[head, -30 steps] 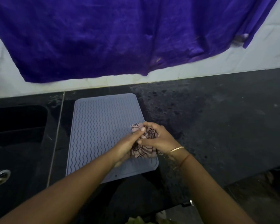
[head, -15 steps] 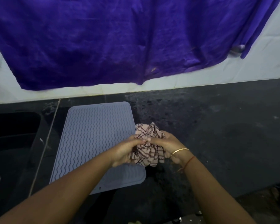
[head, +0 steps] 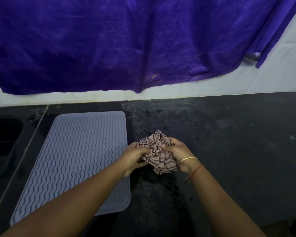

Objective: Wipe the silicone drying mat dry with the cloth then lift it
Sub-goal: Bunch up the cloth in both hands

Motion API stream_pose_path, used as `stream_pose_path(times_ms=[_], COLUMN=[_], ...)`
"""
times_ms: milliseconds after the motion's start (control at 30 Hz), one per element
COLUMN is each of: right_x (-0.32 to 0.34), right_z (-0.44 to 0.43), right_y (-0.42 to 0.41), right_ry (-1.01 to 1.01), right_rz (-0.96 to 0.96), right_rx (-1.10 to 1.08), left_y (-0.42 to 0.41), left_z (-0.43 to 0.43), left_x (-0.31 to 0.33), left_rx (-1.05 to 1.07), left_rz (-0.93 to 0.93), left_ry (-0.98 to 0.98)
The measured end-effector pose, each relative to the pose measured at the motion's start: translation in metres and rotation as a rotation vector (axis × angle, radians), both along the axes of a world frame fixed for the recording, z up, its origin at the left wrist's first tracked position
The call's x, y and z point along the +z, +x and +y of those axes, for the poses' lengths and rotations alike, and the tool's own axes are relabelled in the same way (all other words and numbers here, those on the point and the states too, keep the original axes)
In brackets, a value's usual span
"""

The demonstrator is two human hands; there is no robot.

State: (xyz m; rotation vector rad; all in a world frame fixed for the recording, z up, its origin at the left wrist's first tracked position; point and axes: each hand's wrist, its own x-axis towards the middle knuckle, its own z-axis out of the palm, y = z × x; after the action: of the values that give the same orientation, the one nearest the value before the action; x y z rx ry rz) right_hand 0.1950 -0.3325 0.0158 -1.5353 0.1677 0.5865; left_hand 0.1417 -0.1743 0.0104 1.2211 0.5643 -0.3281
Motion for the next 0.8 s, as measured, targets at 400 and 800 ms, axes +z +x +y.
stream_pose_path(times_ms=[400, 800], right_x=[0.018, 0.025], right_z=[-0.021, 0.031], right_y=[0.032, 0.019], right_ry=[0.100, 0.489], right_rz=[-0.239, 0.246], right_rx=[0.179, 0.060], left_y=[0.008, 0.011], left_z=[0.022, 0.007], left_x=[0.042, 0.050], left_rx=[-0.006, 0.182], left_rz=[-0.213, -0.318], left_ry=[-0.529, -0.449])
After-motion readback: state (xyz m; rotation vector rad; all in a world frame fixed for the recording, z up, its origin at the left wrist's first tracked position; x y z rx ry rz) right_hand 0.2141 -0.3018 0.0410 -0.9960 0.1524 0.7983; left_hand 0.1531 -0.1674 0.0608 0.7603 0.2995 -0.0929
